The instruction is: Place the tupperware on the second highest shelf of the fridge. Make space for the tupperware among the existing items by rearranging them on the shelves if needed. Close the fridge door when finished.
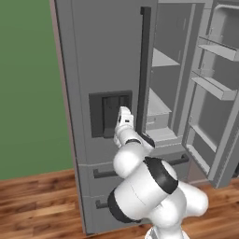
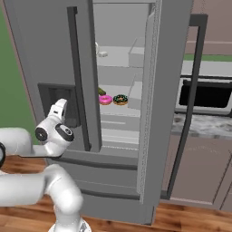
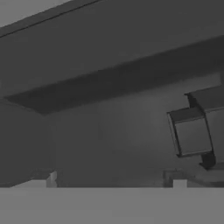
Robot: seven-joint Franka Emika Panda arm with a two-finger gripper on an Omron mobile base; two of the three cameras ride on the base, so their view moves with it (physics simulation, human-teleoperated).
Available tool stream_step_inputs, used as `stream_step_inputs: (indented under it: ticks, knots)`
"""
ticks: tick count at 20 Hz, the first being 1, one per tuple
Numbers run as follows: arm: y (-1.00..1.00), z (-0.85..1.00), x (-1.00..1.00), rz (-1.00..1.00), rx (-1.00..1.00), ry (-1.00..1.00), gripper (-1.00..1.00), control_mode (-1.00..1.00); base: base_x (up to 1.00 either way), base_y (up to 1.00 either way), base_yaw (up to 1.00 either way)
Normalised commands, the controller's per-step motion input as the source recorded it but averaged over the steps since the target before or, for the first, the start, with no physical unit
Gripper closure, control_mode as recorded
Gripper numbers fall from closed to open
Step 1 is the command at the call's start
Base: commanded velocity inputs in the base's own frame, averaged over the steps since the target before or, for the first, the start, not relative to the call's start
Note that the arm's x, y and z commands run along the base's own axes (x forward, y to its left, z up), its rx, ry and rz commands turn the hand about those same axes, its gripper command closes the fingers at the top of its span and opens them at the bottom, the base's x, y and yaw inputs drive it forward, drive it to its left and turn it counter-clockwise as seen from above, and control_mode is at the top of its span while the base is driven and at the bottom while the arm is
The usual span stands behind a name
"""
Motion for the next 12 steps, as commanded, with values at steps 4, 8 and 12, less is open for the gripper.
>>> stream_step_inputs:
  ticks: [4,8,12]
  knots:
    - [0.62,1.00,-0.54,0.16,-0.13,-0.08,-1.00,-1.00,0.00,0.00,0.00]
    - [0.32,1.00,-0.68,0.13,-0.05,-0.01,-1.00,-1.00,0.00,0.00,0.00]
    - [0.09,1.00,-0.75,0.07,0.00,0.05,-1.00,-1.00,0.00,0.00,0.00]
